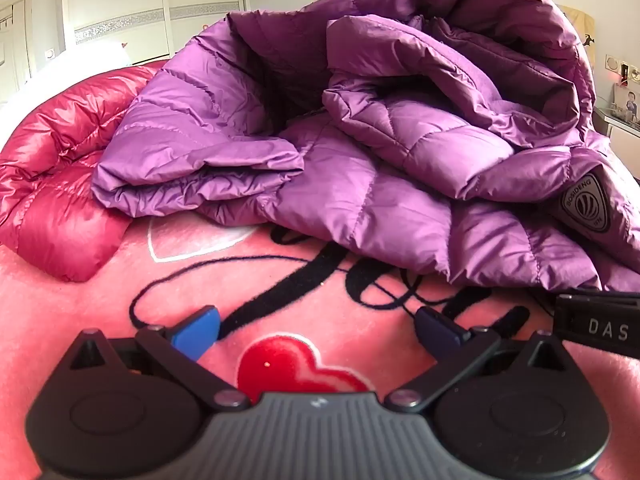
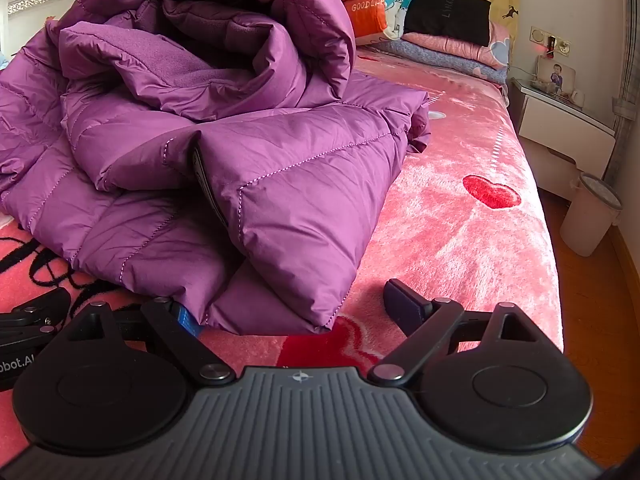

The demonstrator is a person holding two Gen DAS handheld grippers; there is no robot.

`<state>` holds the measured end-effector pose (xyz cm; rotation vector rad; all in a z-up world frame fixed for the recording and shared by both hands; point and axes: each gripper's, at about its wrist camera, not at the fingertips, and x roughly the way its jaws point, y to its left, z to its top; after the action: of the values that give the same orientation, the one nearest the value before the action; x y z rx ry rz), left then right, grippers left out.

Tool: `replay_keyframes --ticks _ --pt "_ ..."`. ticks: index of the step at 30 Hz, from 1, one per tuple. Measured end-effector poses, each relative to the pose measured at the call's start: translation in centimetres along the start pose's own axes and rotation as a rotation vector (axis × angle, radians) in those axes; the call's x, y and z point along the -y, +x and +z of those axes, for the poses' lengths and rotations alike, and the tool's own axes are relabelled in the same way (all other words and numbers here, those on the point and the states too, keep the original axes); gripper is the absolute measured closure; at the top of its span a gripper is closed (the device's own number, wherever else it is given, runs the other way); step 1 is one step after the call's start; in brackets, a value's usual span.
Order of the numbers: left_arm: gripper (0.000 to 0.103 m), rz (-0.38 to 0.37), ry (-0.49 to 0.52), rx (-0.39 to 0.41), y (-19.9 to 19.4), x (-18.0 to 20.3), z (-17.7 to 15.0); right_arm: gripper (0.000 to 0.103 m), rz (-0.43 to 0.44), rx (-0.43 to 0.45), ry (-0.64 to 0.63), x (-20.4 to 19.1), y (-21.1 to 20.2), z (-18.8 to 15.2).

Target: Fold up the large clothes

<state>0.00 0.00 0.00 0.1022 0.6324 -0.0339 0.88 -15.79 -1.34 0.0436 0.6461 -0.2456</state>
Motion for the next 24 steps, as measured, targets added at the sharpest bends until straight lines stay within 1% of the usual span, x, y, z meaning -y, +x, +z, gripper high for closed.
replay_keyframes --ticks 14,24 --pt "0.000 0.009 0.015 0.002 -0.29 0.40 0.10 0.000 -0.001 0.001 -0.001 0.01 0.00 -0.02" --pt "0.000 -0.010 0.009 -0.004 -0.55 -0.35 -0.10 0.000 0.000 0.001 0.000 -0.14 0.08 -0.08"
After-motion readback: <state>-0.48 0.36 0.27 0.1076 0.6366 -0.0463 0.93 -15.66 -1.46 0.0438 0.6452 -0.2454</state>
